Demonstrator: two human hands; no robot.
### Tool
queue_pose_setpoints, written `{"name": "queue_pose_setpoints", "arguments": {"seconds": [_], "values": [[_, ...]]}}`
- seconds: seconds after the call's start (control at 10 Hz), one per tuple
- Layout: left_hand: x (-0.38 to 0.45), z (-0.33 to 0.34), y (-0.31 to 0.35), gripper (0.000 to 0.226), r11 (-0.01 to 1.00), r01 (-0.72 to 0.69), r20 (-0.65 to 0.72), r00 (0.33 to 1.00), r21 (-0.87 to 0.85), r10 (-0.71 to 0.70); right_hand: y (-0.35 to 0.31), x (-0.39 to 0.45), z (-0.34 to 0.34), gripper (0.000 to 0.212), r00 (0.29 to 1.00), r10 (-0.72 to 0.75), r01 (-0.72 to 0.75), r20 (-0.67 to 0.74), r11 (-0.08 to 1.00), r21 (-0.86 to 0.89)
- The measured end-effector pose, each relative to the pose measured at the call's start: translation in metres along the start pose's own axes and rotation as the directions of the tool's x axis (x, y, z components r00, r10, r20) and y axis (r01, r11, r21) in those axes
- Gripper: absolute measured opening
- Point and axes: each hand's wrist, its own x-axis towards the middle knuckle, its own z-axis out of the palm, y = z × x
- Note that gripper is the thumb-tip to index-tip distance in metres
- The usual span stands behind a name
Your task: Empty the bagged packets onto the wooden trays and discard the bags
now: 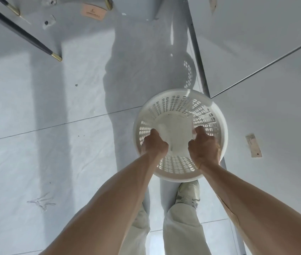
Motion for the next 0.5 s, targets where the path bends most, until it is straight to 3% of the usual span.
{"name": "queue_pose_setpoints", "arguments": {"seconds": [0.1, 0.3, 0.5], "values": [[0.016, 0.012, 0.0, 0.038, 0.999, 0.028, 0.025, 0.999, 0.04, -0.029, -0.006, 0.014, 0.009, 0.04, 1.0, 0.011, -0.011, -0.002, 0.998, -0.055], [0.012, 0.0, 0.006, 0.041, 0.991, 0.129, 0.072, 0.989, -0.041, -0.126, -0.016, 0.006, -0.002, 0.041, 0.995, 0.067, -0.06, 0.075, 0.994, -0.093], [-0.048, -0.052, 0.023, 0.051, 0.998, 0.064, 0.05, 0.997, -0.029, -0.062, -0.039, -0.042, -0.064, 0.036, 0.989, 0.047, -0.031, 0.137, 0.992, -0.12]]}}
